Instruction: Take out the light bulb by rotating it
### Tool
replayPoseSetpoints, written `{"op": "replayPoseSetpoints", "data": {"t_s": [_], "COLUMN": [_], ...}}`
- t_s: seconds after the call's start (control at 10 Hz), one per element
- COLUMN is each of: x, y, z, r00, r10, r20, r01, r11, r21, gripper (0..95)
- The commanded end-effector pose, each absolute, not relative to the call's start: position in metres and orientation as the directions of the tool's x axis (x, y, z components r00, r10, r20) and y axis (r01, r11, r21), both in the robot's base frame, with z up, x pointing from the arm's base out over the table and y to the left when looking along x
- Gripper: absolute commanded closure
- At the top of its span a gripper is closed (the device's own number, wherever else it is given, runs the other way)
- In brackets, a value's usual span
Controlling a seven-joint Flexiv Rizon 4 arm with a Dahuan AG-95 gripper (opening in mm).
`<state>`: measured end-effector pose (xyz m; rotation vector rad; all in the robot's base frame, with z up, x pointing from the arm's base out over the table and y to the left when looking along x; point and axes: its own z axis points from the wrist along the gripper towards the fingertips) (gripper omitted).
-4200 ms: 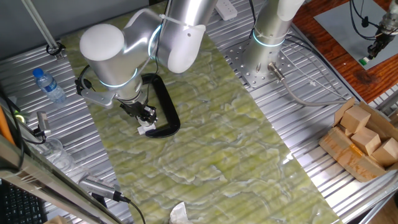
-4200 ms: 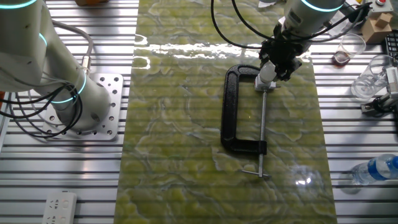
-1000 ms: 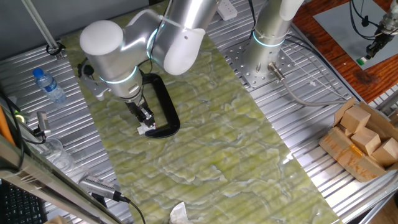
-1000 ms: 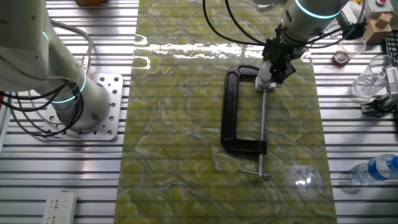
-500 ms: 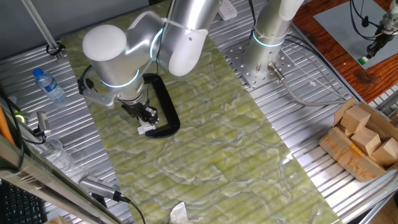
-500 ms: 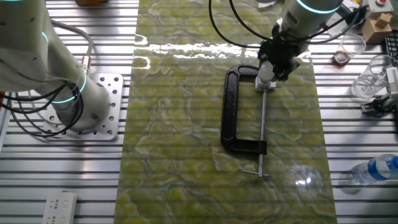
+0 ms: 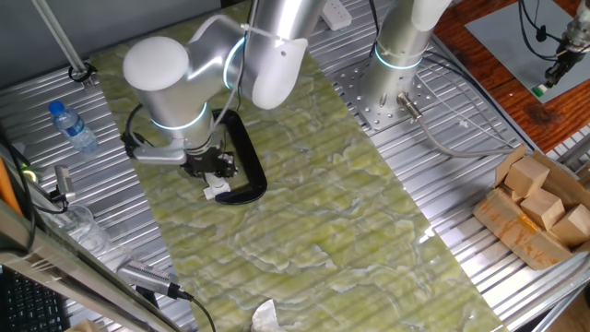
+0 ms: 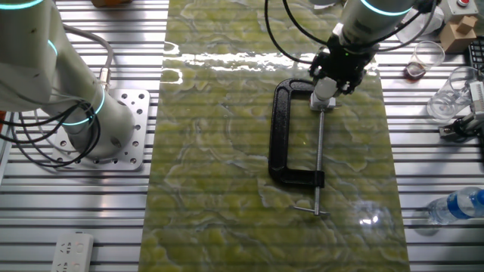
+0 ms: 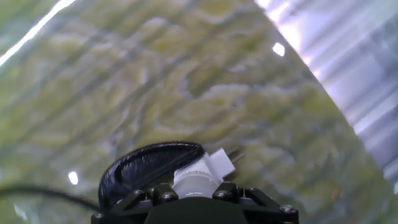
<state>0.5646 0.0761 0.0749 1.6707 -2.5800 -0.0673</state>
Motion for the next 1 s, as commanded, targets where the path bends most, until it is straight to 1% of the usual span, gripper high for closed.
{"op": "replayPoseSetpoints", "data": {"t_s": [0.1, 0.2, 0.4, 0.6, 1.0], "x": [0.5638, 0.5631, 0.5630, 0.5640, 0.5648], "y": [0.0751, 0.0746, 0.0747, 0.0755, 0.0761], "z": [0.0749, 0.0743, 0.0743, 0.0763, 0.0770], "r00": [-0.198, -0.200, -0.218, -0.280, -0.341], "r10": [-0.980, -0.980, -0.976, -0.960, -0.940], "r20": [0.019, 0.019, 0.022, 0.025, 0.025], "r01": [-0.977, -0.977, -0.973, -0.957, -0.937], "r11": [0.199, 0.201, 0.219, 0.281, 0.342], "r21": [0.077, 0.077, 0.077, 0.075, 0.075], "gripper": [95.0, 95.0, 57.0, 19.0, 19.0]}}
